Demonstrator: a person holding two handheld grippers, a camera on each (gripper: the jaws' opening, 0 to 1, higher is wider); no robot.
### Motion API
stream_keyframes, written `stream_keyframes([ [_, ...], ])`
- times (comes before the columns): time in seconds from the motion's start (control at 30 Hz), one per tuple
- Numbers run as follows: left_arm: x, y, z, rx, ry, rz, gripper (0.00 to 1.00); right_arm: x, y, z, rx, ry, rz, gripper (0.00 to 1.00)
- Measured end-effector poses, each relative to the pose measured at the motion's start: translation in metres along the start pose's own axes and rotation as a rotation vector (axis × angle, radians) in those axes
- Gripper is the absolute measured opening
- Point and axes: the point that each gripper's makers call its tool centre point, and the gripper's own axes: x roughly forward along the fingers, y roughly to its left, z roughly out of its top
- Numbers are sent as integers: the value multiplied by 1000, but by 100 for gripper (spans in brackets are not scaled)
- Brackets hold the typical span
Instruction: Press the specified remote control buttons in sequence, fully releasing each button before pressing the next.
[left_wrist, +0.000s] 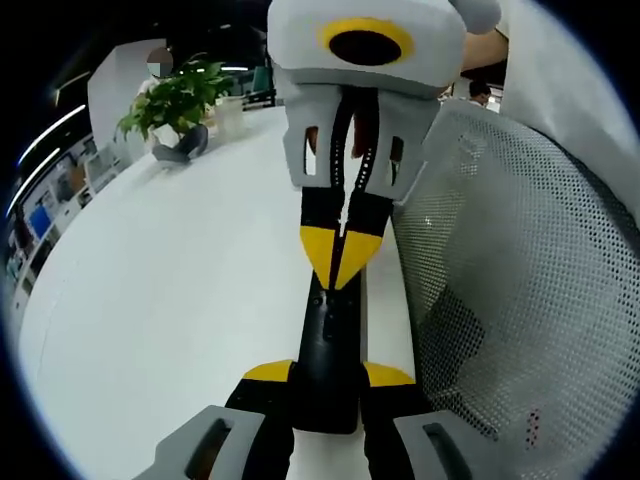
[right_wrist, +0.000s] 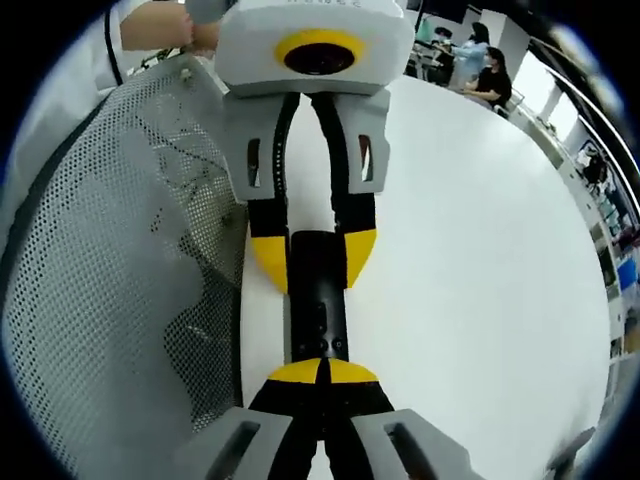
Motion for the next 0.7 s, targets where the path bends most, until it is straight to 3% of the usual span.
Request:
stream_keyframes([
  [0.27,0,0,0,6,7,-7,24,-3,-2,0,70,-35,57,0],
  [0.7,0,0,0,13,16,-8,24,-4,-1,-10,60,-28,14,0],
])
